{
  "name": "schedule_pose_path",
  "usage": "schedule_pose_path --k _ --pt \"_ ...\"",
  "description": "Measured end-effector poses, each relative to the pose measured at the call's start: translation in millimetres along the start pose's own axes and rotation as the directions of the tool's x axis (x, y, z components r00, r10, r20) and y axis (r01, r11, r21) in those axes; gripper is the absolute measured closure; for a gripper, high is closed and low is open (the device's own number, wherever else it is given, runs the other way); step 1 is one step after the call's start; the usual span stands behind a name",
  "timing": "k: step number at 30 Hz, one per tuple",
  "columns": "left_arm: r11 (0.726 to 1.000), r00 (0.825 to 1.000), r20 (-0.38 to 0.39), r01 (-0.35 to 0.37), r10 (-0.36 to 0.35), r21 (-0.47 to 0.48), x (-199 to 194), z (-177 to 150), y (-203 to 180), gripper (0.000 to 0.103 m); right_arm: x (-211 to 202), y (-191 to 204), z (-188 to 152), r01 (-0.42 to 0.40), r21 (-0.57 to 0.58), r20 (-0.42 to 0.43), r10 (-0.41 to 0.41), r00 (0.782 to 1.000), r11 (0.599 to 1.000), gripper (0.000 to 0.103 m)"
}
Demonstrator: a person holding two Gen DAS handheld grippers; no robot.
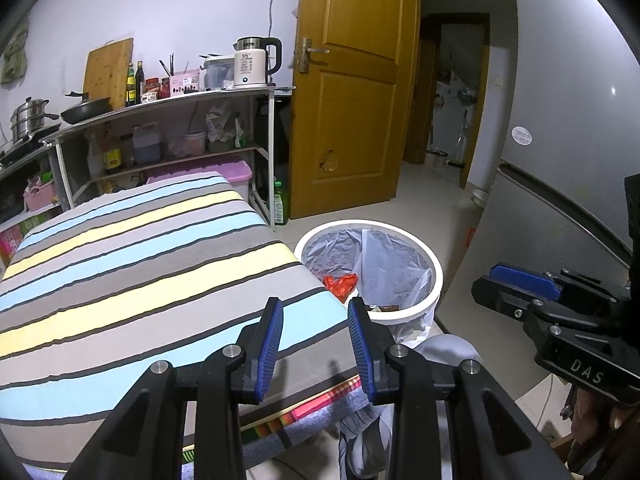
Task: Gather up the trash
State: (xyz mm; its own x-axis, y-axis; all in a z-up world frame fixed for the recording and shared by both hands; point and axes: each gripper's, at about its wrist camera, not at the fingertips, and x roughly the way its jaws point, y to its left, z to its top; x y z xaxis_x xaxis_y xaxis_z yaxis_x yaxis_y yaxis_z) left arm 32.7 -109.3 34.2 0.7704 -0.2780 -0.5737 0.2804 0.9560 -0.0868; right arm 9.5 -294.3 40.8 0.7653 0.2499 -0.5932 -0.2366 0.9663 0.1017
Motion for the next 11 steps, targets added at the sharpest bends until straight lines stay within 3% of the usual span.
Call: schedule_pose_path --k 11 --pt "1.000 1.000 0.001 -0.004 0.004 -0.007 1.7 -1.6 3.8 0.070 0.5 0.1 -0.2 0.000 0.001 0.000 0.000 1.000 1.000 0.072"
